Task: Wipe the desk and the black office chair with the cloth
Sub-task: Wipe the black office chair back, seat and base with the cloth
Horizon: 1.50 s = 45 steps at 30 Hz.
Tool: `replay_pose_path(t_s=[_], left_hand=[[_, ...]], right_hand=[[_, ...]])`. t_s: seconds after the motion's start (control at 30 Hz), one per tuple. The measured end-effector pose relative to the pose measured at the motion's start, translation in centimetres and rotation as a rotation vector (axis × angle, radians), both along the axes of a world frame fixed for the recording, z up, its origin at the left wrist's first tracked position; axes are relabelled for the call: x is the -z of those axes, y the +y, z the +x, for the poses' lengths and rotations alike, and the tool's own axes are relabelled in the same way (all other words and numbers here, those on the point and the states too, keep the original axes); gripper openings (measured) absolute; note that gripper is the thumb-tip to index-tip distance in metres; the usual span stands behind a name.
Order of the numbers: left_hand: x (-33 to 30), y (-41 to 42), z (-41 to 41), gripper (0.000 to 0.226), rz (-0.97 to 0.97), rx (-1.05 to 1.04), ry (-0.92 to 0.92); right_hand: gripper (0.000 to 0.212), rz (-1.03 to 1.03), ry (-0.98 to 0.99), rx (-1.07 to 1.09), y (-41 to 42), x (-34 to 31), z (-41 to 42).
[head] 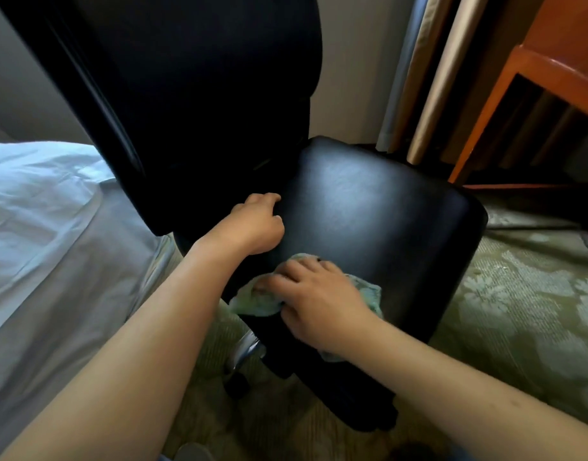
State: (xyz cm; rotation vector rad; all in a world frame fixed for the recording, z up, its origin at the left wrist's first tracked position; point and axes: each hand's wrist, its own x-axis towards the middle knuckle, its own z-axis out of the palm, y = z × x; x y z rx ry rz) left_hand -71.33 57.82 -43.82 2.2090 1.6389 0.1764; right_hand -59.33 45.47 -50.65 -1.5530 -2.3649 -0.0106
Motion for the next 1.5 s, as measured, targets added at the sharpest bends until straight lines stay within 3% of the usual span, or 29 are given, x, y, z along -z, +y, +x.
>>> replay_pose_path(t_s=[0.23,0.53,0.63,0.77,0.87,1.23,1.4,1.5], left_hand=[[0.4,-0.7,-0.1,0.057,-0.06,0.034,0.015],[0.5,-1.3,1.0,0.057,-0.057,0.087,0.037],[0.4,-1.8,1.6,0.056,-0.053,0.101,0.024],[0.4,-1.9,2.6,0.056,-0.039,0.111,0.011],[0.4,-2.0,3.5,0.055,-0.036,0.124,-0.006],[1.6,-1.4,7.2,0.056,-0.072,0.23,-0.047],[2.8,-1.0,9.7,0.052,-0.026,0.331,-0.089],[2.5,-2.0,9.8,0.048,-0.029,0.324,-0.185]], right_hand=[[0.046,0.015,-0.008,0.299,-1.3,-0.1,11.9],[0.048,-0.081,0.084,0.636,3.5,-0.7,13.4],[0.052,-0.082,0.08,0.572,4.5,-0.9,10.9],[0.055,-0.094,0.019,0.271,3.8,-0.9,5.5],[0.059,-0.106,0.01,0.198,3.0,-1.1,6.3],[0.06,-0.124,0.166,0.595,3.8,-1.2,17.0],[0.062,-0.116,0.165,0.628,4.8,-0.7,16.9],[0.061,-0.223,0.151,0.636,3.8,-1.5,16.0]])
